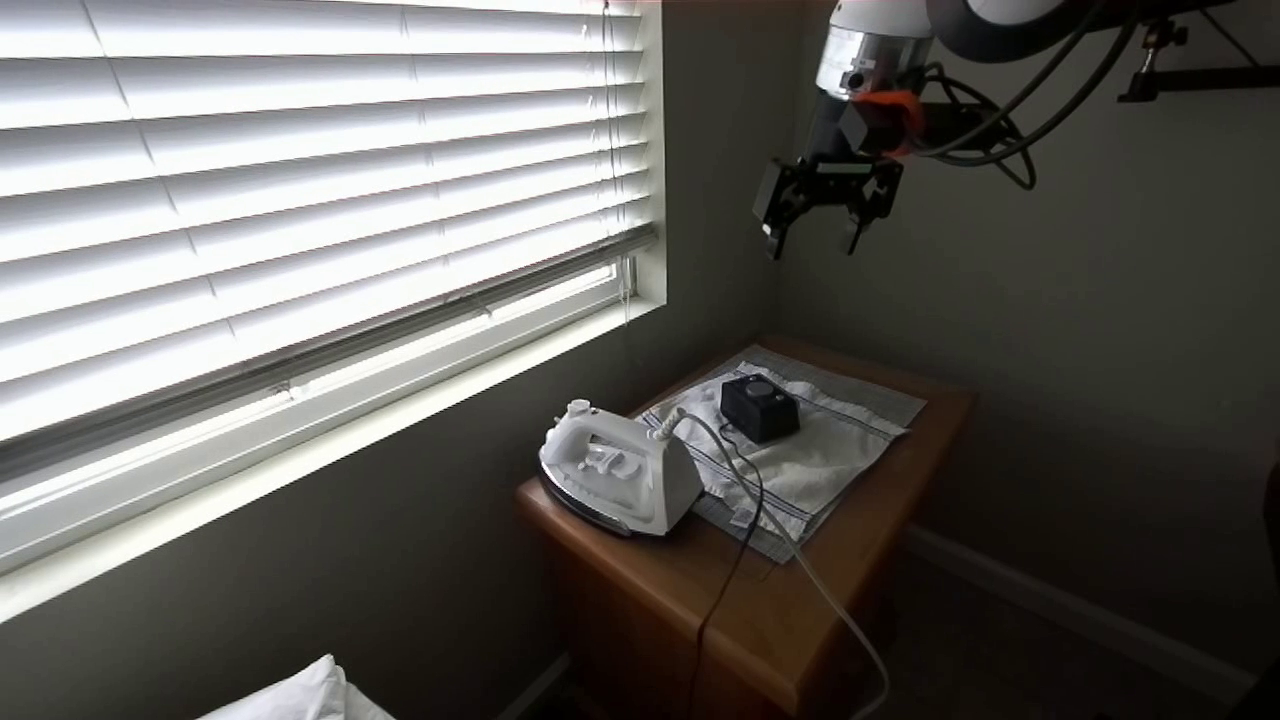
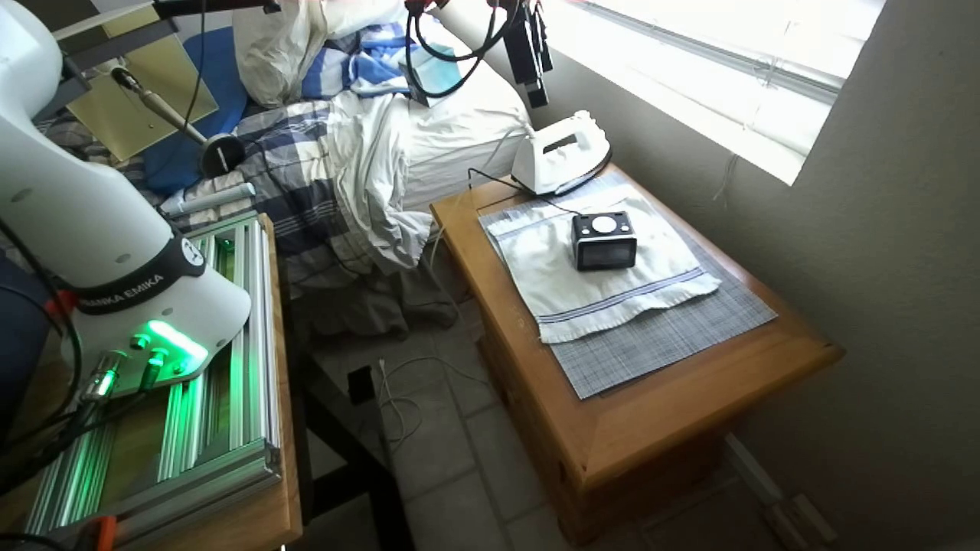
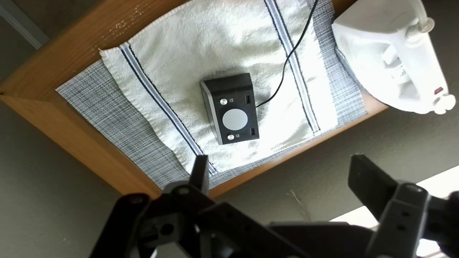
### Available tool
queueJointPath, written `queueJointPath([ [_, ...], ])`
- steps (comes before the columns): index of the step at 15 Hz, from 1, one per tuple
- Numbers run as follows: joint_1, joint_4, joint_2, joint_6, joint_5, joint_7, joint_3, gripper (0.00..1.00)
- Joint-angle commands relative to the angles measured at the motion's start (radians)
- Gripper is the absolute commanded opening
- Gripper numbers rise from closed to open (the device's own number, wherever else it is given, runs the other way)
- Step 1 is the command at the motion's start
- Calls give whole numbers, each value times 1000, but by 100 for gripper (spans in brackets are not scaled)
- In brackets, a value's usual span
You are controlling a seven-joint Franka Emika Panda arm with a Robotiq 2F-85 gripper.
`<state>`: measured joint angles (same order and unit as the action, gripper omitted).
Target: Put the speaker behind the iron
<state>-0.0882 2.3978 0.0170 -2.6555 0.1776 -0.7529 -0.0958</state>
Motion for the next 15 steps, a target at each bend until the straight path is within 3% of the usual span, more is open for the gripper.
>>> queueJointPath([
  [1, 37, -1, -1, 2, -4, 5, 38, 100],
  [5, 37, -1, -1, 2, -4, 5, 38, 100],
  [11, 63, -104, 158, -3, 134, -11, 99, 100],
  [15, 107, -197, 295, -9, 120, 17, 149, 100],
])
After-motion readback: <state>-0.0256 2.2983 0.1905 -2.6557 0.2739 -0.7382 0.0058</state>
